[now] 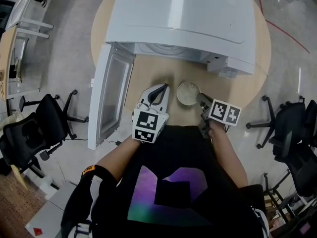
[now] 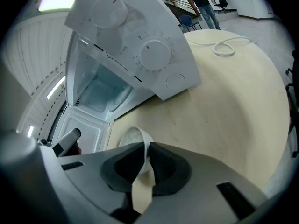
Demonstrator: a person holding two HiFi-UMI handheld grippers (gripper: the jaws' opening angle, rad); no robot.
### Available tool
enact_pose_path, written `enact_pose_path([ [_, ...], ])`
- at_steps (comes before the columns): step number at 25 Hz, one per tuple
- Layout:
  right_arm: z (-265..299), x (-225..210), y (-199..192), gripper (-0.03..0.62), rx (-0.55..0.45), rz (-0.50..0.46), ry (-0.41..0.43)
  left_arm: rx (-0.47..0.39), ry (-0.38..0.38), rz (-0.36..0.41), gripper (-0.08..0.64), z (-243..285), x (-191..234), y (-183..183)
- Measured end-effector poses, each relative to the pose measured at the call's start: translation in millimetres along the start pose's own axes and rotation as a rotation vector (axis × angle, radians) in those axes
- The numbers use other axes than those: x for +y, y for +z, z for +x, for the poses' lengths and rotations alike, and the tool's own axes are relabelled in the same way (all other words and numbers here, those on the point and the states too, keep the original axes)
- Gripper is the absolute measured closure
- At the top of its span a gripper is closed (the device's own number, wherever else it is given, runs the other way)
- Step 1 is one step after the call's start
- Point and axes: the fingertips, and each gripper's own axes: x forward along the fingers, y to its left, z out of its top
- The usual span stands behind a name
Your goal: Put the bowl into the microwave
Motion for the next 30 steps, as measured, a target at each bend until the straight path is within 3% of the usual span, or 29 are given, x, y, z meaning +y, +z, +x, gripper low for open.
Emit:
enact_pose_path([
  [9, -8, 19, 17, 0.543, -0.052, 0.012, 0.021, -0.026, 0.001, -0.025, 0.514, -2, 10, 3],
  [30, -10, 106, 67, 0.547, -0.169, 0.029, 0.18, -0.098, 0.084, -0.084, 0.514, -8, 54, 19],
])
